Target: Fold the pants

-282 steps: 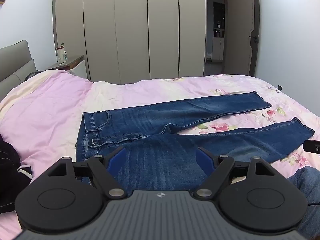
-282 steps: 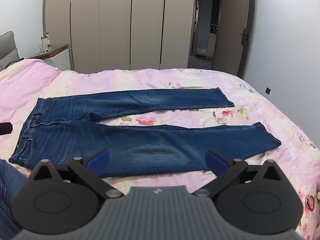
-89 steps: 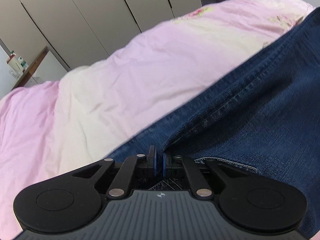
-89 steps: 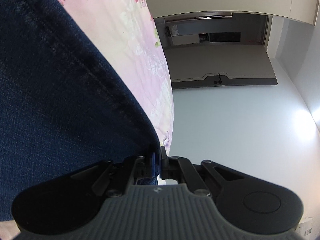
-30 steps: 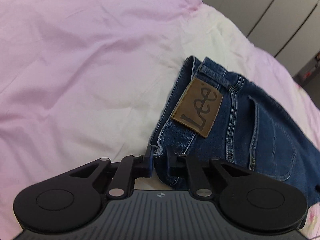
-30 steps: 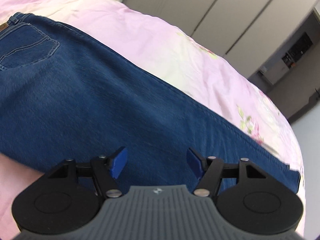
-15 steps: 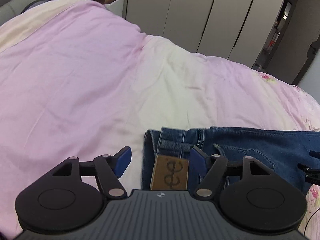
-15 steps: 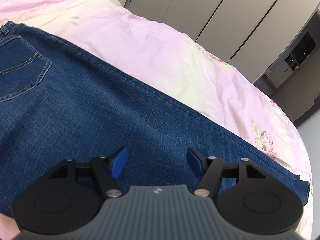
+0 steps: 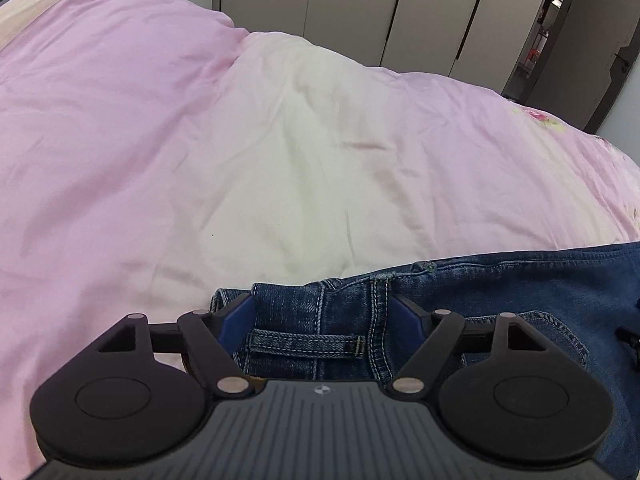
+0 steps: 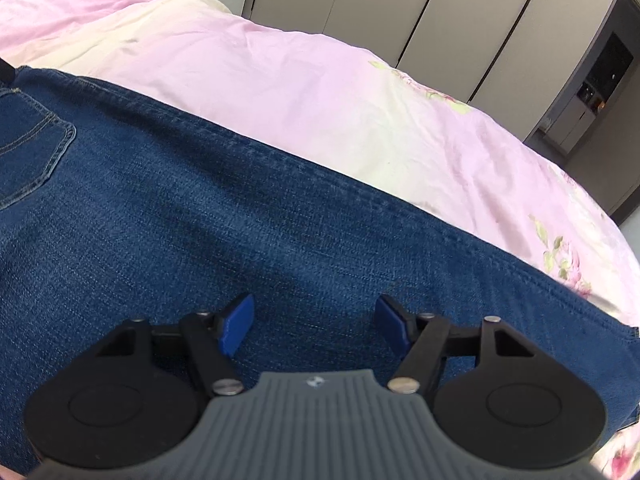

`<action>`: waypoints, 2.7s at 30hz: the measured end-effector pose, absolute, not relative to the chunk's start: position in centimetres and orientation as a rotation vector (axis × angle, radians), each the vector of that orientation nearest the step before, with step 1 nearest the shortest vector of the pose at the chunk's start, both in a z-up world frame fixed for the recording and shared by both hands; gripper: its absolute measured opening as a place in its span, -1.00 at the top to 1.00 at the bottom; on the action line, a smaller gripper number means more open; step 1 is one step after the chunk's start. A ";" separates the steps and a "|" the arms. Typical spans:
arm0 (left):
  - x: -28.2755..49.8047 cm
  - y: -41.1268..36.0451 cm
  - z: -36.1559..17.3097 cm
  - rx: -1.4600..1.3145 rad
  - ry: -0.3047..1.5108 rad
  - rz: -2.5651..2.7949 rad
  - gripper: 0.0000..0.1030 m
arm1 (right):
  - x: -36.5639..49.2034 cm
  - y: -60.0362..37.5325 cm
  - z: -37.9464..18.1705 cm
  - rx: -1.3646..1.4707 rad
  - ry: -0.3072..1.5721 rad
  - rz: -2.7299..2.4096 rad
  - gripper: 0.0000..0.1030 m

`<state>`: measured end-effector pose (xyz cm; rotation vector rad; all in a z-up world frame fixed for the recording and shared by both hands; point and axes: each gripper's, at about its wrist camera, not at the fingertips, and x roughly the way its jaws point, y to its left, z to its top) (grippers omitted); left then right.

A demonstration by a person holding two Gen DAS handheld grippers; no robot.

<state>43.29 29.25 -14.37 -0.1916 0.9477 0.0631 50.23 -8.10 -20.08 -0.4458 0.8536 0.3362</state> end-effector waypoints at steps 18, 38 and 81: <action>40.6 26.3 -9.5 0.010 0.802 0.251 0.92 | 50.0 -7.5 -19.5 -0.453 0.864 0.349 -0.24; 43.2 27.2 -15.4 0.182 0.911 0.295 0.82 | 58.6 -3.5 -21.5 -0.212 0.981 0.378 -0.59; 25.4 34.2 -16.8 -0.851 0.827 0.280 -0.02 | 32.8 0.5 -19.8 -0.661 0.547 0.769 -0.07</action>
